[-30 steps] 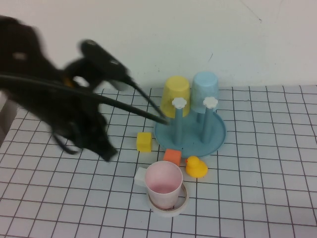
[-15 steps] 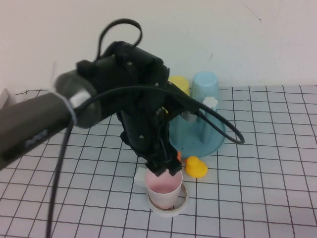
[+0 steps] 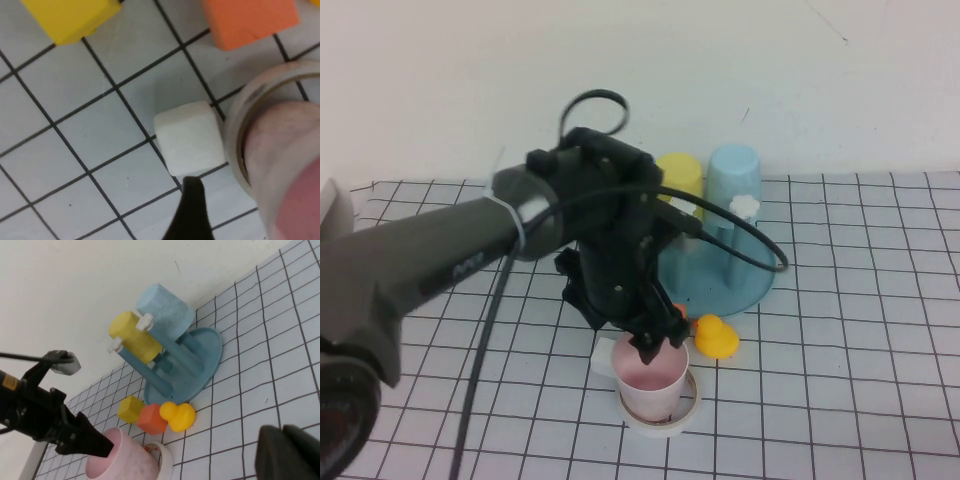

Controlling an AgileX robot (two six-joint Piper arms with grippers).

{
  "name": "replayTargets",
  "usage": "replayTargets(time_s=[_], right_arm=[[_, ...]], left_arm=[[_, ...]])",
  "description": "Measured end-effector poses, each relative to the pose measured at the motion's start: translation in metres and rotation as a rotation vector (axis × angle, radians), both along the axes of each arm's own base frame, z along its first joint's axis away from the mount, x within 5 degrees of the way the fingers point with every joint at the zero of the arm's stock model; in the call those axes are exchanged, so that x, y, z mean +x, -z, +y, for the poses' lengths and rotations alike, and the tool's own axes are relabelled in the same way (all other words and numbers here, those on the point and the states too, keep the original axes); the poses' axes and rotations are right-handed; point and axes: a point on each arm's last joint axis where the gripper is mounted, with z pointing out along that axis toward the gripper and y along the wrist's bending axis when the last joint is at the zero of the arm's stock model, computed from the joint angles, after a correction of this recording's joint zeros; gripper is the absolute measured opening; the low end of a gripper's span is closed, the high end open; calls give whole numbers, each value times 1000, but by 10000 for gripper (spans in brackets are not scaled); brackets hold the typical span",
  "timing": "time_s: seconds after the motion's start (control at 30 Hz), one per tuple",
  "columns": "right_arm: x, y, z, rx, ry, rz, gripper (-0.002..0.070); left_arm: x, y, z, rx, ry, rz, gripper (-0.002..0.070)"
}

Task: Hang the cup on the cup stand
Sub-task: Pick up the cup from the table

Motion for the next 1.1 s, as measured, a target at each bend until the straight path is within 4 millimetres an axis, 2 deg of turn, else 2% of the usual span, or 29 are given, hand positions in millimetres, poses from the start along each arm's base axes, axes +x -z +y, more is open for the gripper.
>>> replayTargets(time_s=[0.2, 0.37, 0.6, 0.7, 0.77, 0.87, 1.0, 1.1], right_arm=[[0, 0, 0, -3, -2, 0, -1], [0, 0, 0, -6, -3, 0, -1], [0, 0, 0, -16, -5, -3, -1], [0, 0, 0, -16, -5, -3, -1], [0, 0, 0, -16, -5, -3, -1], [0, 0, 0, -16, -5, -3, -1], [0, 0, 0, -14, -5, -3, -1], [0, 0, 0, -14, -5, -3, -1]], left_arm=[[16, 6, 15, -116, -60, 58, 468], [17, 20, 10, -129, -32, 87, 428], [20, 35, 9, -101, -26, 109, 409], [20, 39, 9, -94, -25, 114, 322], [21, 41, 9, -89, -24, 114, 184], [21, 41, 9, -88, -20, 107, 60], [22, 39, 9, -94, -8, 91, 15], [21, 21, 10, -113, 16, 38, 13]])
